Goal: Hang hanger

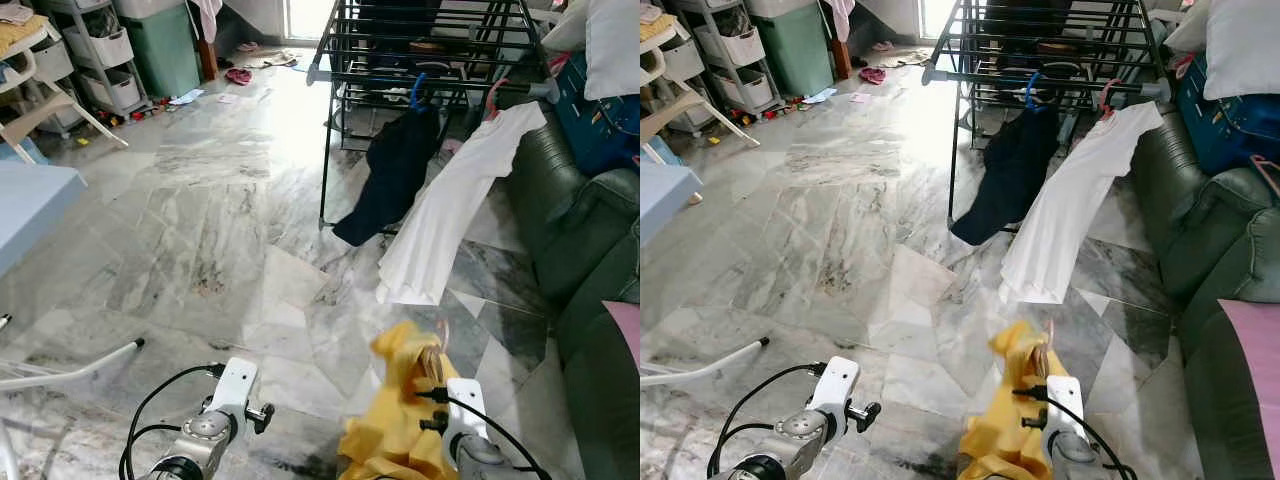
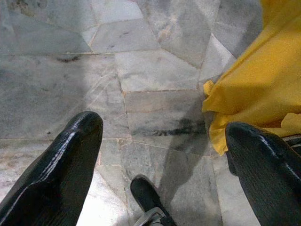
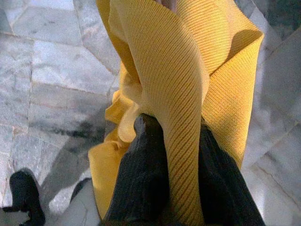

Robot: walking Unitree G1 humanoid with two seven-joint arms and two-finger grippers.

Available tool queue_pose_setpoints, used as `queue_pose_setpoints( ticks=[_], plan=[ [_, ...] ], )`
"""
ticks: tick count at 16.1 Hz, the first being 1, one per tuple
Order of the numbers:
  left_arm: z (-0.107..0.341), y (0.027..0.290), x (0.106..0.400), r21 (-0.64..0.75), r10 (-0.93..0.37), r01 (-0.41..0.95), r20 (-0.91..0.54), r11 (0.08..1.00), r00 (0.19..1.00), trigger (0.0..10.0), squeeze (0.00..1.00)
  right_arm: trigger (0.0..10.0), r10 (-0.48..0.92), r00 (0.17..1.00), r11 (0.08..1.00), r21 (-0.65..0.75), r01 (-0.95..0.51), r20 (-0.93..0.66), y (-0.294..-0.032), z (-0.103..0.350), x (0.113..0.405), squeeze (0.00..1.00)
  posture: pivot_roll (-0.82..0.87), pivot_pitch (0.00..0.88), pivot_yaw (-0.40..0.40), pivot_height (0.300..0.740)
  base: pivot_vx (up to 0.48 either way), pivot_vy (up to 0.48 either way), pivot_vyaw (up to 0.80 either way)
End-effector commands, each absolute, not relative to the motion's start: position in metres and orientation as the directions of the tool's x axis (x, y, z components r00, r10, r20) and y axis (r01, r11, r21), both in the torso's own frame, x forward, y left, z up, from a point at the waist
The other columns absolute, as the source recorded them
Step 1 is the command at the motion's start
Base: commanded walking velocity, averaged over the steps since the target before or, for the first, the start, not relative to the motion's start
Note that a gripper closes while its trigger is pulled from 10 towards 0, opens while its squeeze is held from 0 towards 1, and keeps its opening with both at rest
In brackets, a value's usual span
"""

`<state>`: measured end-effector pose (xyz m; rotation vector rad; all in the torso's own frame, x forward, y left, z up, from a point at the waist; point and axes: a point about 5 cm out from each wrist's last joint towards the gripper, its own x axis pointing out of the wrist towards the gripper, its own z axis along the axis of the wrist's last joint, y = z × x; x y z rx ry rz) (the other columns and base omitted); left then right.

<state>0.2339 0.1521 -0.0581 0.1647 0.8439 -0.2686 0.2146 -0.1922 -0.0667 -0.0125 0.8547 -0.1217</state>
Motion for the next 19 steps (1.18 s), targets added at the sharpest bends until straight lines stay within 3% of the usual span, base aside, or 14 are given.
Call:
queue_pose_setpoints(
  ticks=[1,3,4,5,6,7,9,12,15,17,19],
  plan=[
    [-0.058,0.155,0.233,0.039,-0.160,0.288,-0.757,0.957,0.634,10.0,0.00,10.0,-0.108,0.675,0.993,-0.045,0.111,-0.730,-0.191,-0.062,0.221,0.00,-0.18,0.020,0.005,0.740,0.000,0.000,0.00],
    [-0.058,0.155,0.233,0.038,-0.160,0.287,-0.756,0.957,0.635,10.0,0.00,10.0,-0.107,0.675,0.993,-0.042,0.112,-0.730,-0.192,-0.062,0.221,0.00,-0.18,0.020,0.005,0.740,0.000,0.000,0.00],
    [-0.034,0.164,0.264,0.010,-0.165,0.224,-0.647,0.974,0.745,10.0,0.00,10.0,-0.037,0.791,0.998,0.016,0.059,-0.611,-0.183,-0.035,0.260,0.00,-0.15,0.051,-0.018,0.740,0.000,0.000,0.00],
    [-0.004,0.178,0.294,0.039,-0.132,0.175,-0.506,0.984,0.852,10.0,0.00,10.0,0.037,0.869,0.999,0.043,-0.018,-0.493,-0.179,-0.009,0.286,0.00,-0.13,0.137,-0.048,0.740,0.000,0.000,0.00],
    [0.033,0.197,0.318,0.089,-0.080,0.115,-0.323,0.989,0.943,10.0,0.00,10.0,0.144,0.923,0.989,0.065,-0.129,-0.358,-0.175,0.019,0.308,0.00,-0.10,0.140,-0.069,0.740,0.000,0.000,0.00],
    [0.031,0.212,0.308,0.116,-0.066,0.103,-0.289,0.988,0.955,10.0,0.00,10.0,0.188,0.917,0.982,0.052,-0.181,-0.351,-0.169,0.016,0.303,0.00,-0.06,0.142,-0.090,0.740,0.000,0.000,0.00],
    [0.010,0.225,0.286,0.148,0.004,0.053,-0.359,0.988,0.933,10.0,0.00,10.0,0.162,0.896,0.986,0.033,-0.163,-0.413,-0.159,0.005,0.298,0.00,-0.02,0.114,-0.114,0.740,0.000,0.000,0.00],
    [-0.002,0.235,0.271,0.151,0.097,-0.040,-0.391,0.988,0.915,10.0,0.00,10.0,0.220,0.869,0.975,0.077,-0.208,-0.443,-0.141,-0.002,0.294,0.00,0.01,0.109,-0.066,0.740,0.000,0.000,0.00],
    [0.008,0.225,0.279,0.216,0.064,0.005,-0.312,0.976,0.948,10.0,0.00,10.0,0.243,0.869,0.970,0.093,-0.225,-0.430,-0.138,-0.004,0.290,0.00,0.04,0.102,-0.078,0.740,0.000,0.000,0.00],
    [0.014,0.219,0.281,0.200,0.031,0.022,-0.258,0.980,0.966,10.0,0.00,10.0,0.312,0.836,0.946,0.066,-0.318,-0.451,-0.130,-0.009,0.283,0.00,0.08,0.091,-0.081,0.740,0.000,0.000,0.00],
    [0.010,0.212,0.271,0.248,0.004,0.056,-0.235,0.967,0.972,10.0,0.00,10.0,0.328,0.821,0.935,0.034,-0.354,-0.468,-0.123,-0.013,0.279,0.00,0.14,0.078,-0.091,0.740,0.000,0.000,0.00]
  ],
)
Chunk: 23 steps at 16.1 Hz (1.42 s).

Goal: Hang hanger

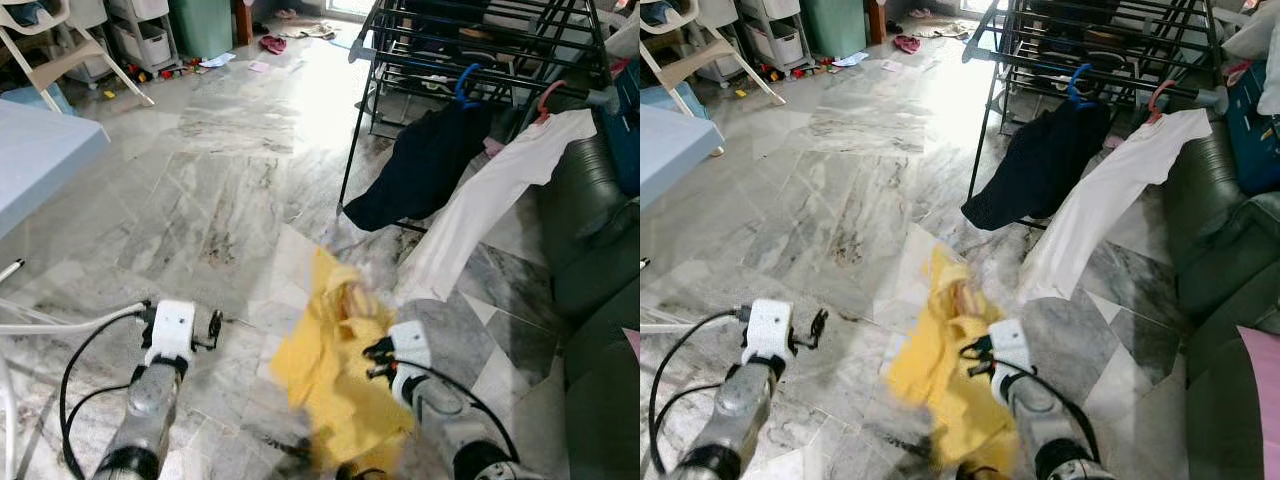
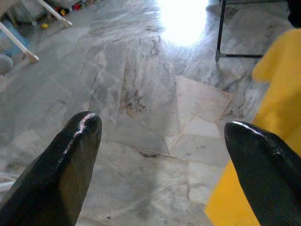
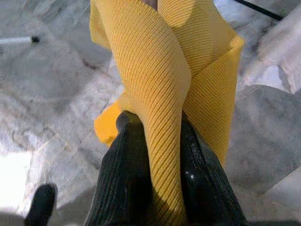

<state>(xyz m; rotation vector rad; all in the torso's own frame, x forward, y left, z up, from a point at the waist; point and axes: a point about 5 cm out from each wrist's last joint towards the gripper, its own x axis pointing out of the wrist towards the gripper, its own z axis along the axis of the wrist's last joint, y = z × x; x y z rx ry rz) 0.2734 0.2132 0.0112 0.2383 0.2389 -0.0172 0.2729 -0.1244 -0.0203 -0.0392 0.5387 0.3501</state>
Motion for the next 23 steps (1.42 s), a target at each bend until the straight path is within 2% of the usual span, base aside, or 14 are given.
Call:
queue_pose_setpoints(
  ticks=[1,5,7,8,9,11,12,14,16,20,23],
  plan=[
    [0.007,0.210,0.266,0.260,0.003,0.060,-0.237,0.964,0.972,10.0,0.00,10.0,0.320,0.828,0.937,0.025,-0.348,-0.461,-0.120,-0.011,0.281,0.00,0.19,0.071,-0.096,0.740,0.000,0.000,0.00],
    [0.003,0.218,0.256,0.198,0.025,0.028,-0.256,0.980,0.966,10.0,0.00,10.0,0.262,0.882,0.950,-0.058,-0.308,-0.391,-0.115,0.000,0.291,0.00,0.21,0.051,-0.065,0.740,0.000,0.000,0.00],
    [0.004,0.212,0.256,0.140,-0.045,0.083,-0.250,0.987,0.967,10.0,0.00,10.0,0.172,0.931,0.965,-0.133,-0.225,-0.323,-0.130,0.010,0.297,0.00,0.17,0.058,-0.060,0.740,0.000,0.000,0.00],
    [0.006,0.209,0.256,0.117,-0.077,0.106,-0.233,0.987,0.970,10.0,0.00,10.0,0.165,0.942,0.974,-0.102,-0.202,-0.291,-0.135,0.013,0.298,0.00,0.15,0.067,-0.057,0.740,0.000,0.000,0.00],
    [0.008,0.201,0.256,0.090,-0.145,0.166,-0.207,0.982,0.968,10.0,0.00,10.0,0.074,0.972,0.979,-0.168,-0.113,-0.224,-0.154,0.018,0.294,0.00,0.11,0.082,-0.055,0.740,0.000,0.000,0.00],
    [0.011,0.197,0.256,0.085,-0.187,0.207,-0.197,0.975,0.962,10.0,0.00,10.0,0.013,0.984,0.983,-0.180,-0.045,-0.177,-0.169,0.021,0.286,0.00,0.07,0.097,-0.051,0.740,0.000,0.000,0.00],
    [0.017,0.196,0.253,0.093,-0.224,0.241,-0.164,0.966,0.961,10.0,0.00,10.0,-0.035,0.989,0.983,-0.184,0.009,-0.142,-0.182,0.021,0.269,0.00,0.05,0.106,-0.046,0.740,0.000,0.000,0.00],
    [0.020,0.200,0.246,0.095,-0.245,0.261,-0.154,0.961,0.957,10.0,0.00,10.0,-0.059,0.993,0.984,-0.174,0.040,-0.106,-0.188,0.028,0.248,0.00,0.02,0.117,-0.044,0.740,0.000,0.000,0.00],
    [0.019,0.206,0.239,0.085,-0.248,0.263,-0.154,0.961,0.957,10.0,0.00,10.0,-0.077,0.992,0.987,-0.145,0.062,-0.101,-0.188,0.034,0.237,0.00,0.01,0.123,-0.041,0.740,0.000,0.000,0.00],
    [0.028,0.229,0.218,0.197,-0.147,0.159,-0.075,0.967,0.986,10.0,0.00,10.0,-0.043,0.996,0.987,-0.159,0.031,-0.074,-0.183,0.055,0.219,0.00,-0.02,0.149,0.017,0.740,0.000,0.000,0.00],
    [0.025,0.231,0.219,0.204,-0.089,0.103,-0.079,0.973,0.993,10.0,0.00,10.0,-0.056,0.994,0.983,-0.177,0.039,-0.089,-0.182,0.060,0.213,0.00,-0.04,0.144,0.001,0.740,0.000,0.000,0.00]
  ],
)
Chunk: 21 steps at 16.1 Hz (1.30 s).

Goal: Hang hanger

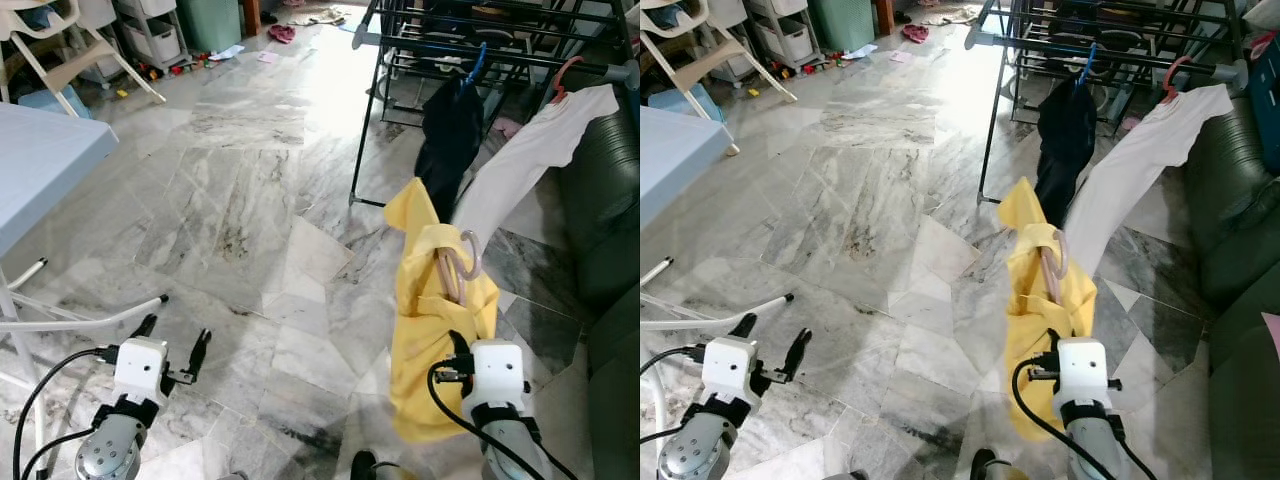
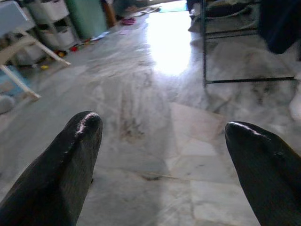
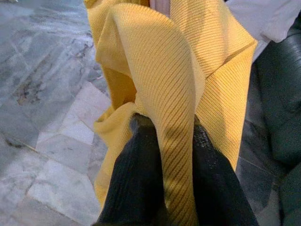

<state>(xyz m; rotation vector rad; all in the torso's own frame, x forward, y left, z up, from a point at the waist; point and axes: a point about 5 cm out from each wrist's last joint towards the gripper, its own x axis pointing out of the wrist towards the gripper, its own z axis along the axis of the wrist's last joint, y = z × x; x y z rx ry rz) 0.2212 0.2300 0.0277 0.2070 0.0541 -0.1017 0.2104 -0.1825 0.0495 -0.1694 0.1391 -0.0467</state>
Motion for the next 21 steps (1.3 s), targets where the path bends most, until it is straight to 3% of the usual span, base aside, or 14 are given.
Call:
queue_pose_setpoints(
  ticks=[1,3,6,10,11,15,21],
  plan=[
    [0.021,0.224,0.223,0.216,-0.088,0.104,-0.082,0.971,0.993,10.0,0.00,10.0,-0.052,0.993,0.982,-0.184,0.032,-0.105,-0.180,0.060,0.212,0.00,-0.05,0.126,-0.010,0.740,0.000,0.000,0.00],
    [0.019,0.210,0.228,0.211,-0.120,0.136,-0.085,0.968,0.989,10.0,0.00,10.0,-0.053,0.992,0.982,-0.188,0.030,-0.119,-0.184,0.062,0.208,0.00,-0.06,0.105,-0.016,0.740,0.000,0.000,0.00],
    [0.010,0.191,0.239,0.215,-0.176,0.201,-0.131,0.956,0.976,10.0,0.00,10.0,-0.059,0.983,0.979,-0.201,0.023,-0.174,-0.179,0.049,0.205,0.00,-0.04,0.002,-0.028,0.740,0.000,0.000,0.00],
    [0.052,0.184,0.279,0.284,-0.241,0.232,-0.001,0.930,0.970,10.0,0.00,10.0,-0.044,0.990,0.975,-0.223,0.014,-0.133,-0.164,0.051,0.241,0.00,0.06,0.000,-0.050,0.740,0.000,0.000,0.00],
    [0.058,0.189,0.290,0.255,-0.145,0.138,0.010,0.957,0.989,10.0,0.00,10.0,-0.055,0.990,0.971,-0.239,0.023,-0.128,-0.165,0.047,0.250,0.00,0.04,0.000,-0.030,0.740,0.000,0.000,0.00],
    [0.056,0.181,0.291,0.251,-0.134,0.128,0.006,0.960,0.991,10.0,0.00,10.0,-0.150,0.977,0.961,-0.255,0.108,-0.149,-0.188,0.037,0.243,0.00,0.02,0.000,-0.023,0.740,0.000,0.000,0.00],
    [0.055,0.189,0.284,0.227,-0.044,0.042,0.004,0.973,0.999,10.0,0.00,10.0,-0.080,0.987,0.960,-0.277,0.038,-0.142,-0.189,0.036,0.238,0.00,-0.02,0.072,-0.004,0.740,0.000,0.000,0.00]
  ],
)
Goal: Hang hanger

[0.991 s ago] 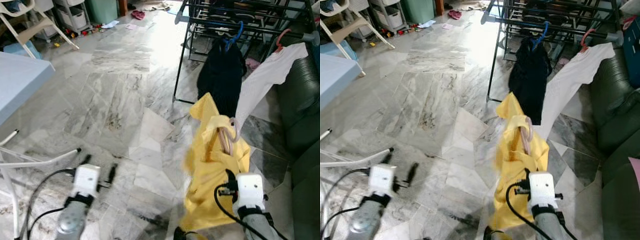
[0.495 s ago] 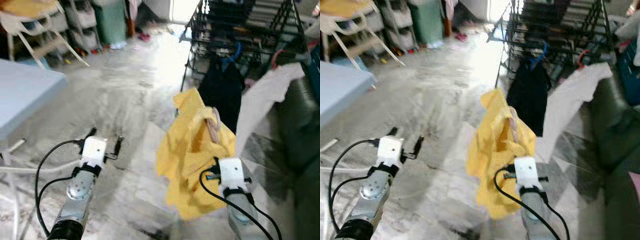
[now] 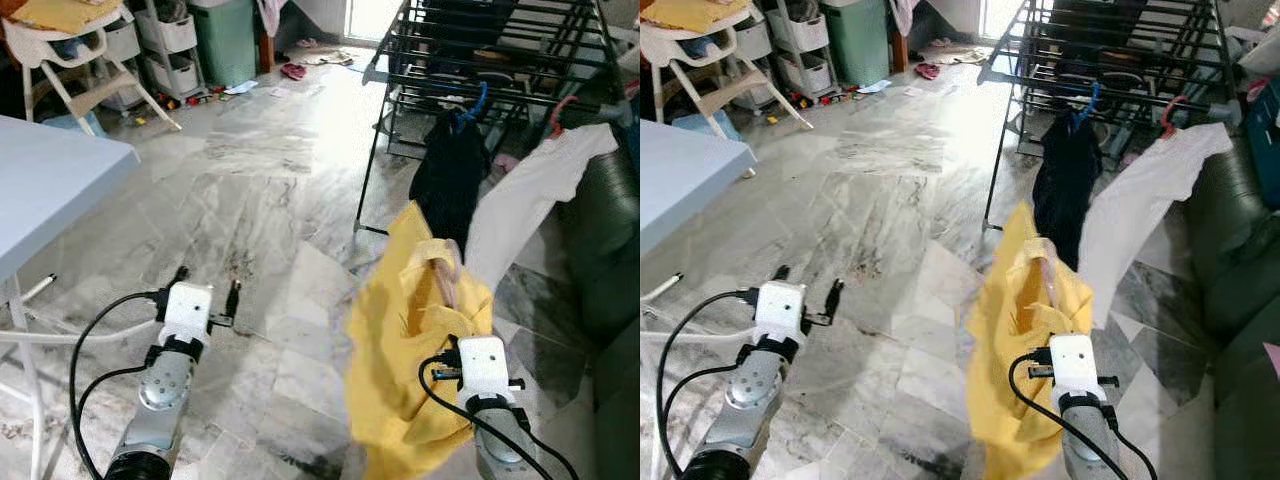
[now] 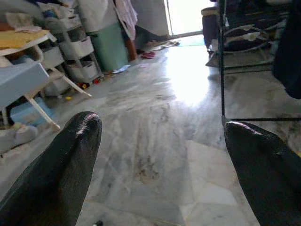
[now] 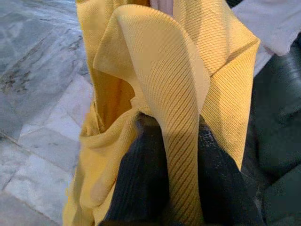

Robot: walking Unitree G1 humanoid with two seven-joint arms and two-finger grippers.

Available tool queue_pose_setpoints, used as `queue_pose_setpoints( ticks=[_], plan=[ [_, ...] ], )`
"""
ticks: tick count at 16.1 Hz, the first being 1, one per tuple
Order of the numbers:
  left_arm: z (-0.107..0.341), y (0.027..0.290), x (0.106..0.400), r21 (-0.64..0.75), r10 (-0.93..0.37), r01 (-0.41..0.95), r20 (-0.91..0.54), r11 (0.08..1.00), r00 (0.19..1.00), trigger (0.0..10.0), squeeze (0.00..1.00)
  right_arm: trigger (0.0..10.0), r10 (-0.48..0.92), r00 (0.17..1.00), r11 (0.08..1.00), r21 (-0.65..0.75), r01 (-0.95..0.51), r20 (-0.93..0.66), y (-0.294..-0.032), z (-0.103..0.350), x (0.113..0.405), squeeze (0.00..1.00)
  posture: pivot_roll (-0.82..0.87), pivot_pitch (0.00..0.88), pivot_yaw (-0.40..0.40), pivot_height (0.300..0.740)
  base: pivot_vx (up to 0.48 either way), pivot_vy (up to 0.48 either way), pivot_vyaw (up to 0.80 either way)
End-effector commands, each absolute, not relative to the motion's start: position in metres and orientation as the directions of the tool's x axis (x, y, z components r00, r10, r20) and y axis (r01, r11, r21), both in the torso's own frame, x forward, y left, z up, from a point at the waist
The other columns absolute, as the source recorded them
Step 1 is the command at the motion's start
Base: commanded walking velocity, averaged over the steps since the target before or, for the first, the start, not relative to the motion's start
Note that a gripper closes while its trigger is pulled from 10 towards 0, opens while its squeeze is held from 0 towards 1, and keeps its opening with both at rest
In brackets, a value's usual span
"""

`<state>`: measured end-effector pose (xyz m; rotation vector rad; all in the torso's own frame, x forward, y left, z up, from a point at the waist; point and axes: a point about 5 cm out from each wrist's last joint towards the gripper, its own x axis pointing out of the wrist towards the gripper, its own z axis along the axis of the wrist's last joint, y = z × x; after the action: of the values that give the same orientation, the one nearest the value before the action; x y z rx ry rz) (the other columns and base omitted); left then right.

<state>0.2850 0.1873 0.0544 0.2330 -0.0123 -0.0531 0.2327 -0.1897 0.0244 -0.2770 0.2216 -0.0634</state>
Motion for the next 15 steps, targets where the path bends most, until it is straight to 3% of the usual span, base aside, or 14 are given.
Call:
queue_pose_setpoints(
  ticks=[1,11,15],
  plan=[
    [0.056,0.187,0.286,0.225,-0.044,0.042,0.006,0.973,0.999,10.0,0.00,10.0,-0.093,0.984,0.960,-0.275,0.049,-0.150,-0.193,0.034,0.240,0.00,-0.02,0.079,-0.011,0.740,0.000,0.000,0.00],
    [0.049,0.190,0.279,0.214,-0.029,0.036,-0.037,0.976,0.999,10.0,0.00,10.0,-0.072,0.991,0.982,-0.182,0.050,-0.117,-0.176,0.041,0.238,0.00,-0.06,0.153,0.002,0.740,0.000,0.000,0.00],
    [0.050,0.189,0.279,0.233,-0.040,0.048,-0.038,0.971,0.998,10.0,0.00,10.0,-0.016,0.992,0.987,-0.160,-0.003,-0.122,-0.169,0.042,0.237,0.00,-0.06,0.161,0.009,0.740,0.000,0.000,0.80]
  ],
)
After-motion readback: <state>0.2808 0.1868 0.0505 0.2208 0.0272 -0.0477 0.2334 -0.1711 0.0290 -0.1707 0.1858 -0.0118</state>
